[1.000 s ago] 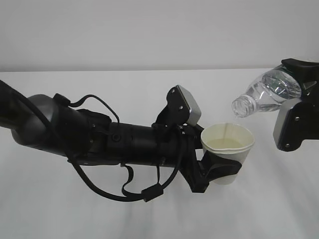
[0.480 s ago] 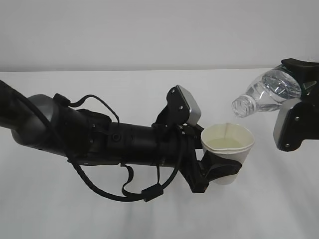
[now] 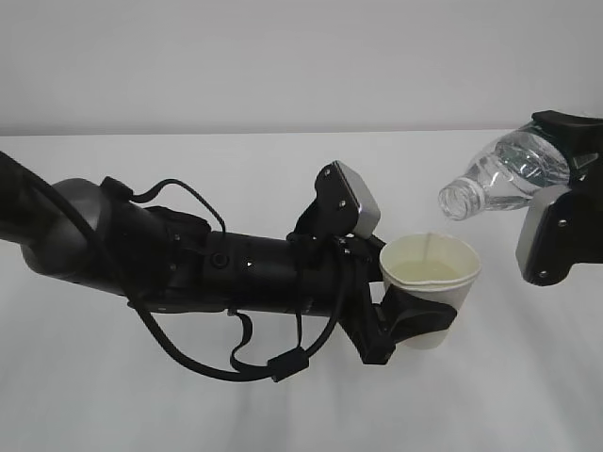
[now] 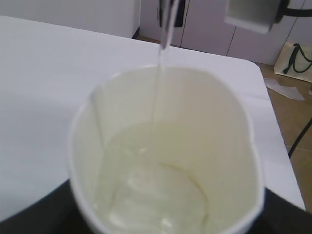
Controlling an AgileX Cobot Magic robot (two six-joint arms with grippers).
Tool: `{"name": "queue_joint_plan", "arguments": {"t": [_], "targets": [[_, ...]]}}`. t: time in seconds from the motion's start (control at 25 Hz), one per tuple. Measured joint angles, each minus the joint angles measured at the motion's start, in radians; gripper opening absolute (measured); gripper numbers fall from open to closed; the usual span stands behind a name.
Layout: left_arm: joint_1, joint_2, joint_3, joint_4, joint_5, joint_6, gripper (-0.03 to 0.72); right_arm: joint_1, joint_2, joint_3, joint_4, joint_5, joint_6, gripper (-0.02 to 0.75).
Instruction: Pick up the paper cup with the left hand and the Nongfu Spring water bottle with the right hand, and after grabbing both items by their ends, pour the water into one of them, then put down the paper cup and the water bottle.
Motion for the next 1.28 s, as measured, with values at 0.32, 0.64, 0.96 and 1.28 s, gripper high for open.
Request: {"name": "queue_joint_plan", "arguments": {"t": [0.32,0.64,0.96,1.28], "targets": [[0.0,0.0,0.0,0.0,0.0,0.0,0.475,0.0,0.0,0.0,0.0,0.0,0.097,0.406],[0.0,0.0,0.0,0.0,0.0,0.0,0.475,0.0,0.0,0.0,0.0,0.0,0.2,0.406],[0.0,0.0,0.0,0.0,-0.02,0.0,0.475,0.0,0.0,0.0,0.0,0.0,0.356,0.406],[0.0,0.0,0.0,0.0,-0.021,0.0,0.475,0.0,0.0,0.0,0.002,0.0,0.48,0.391]]}}
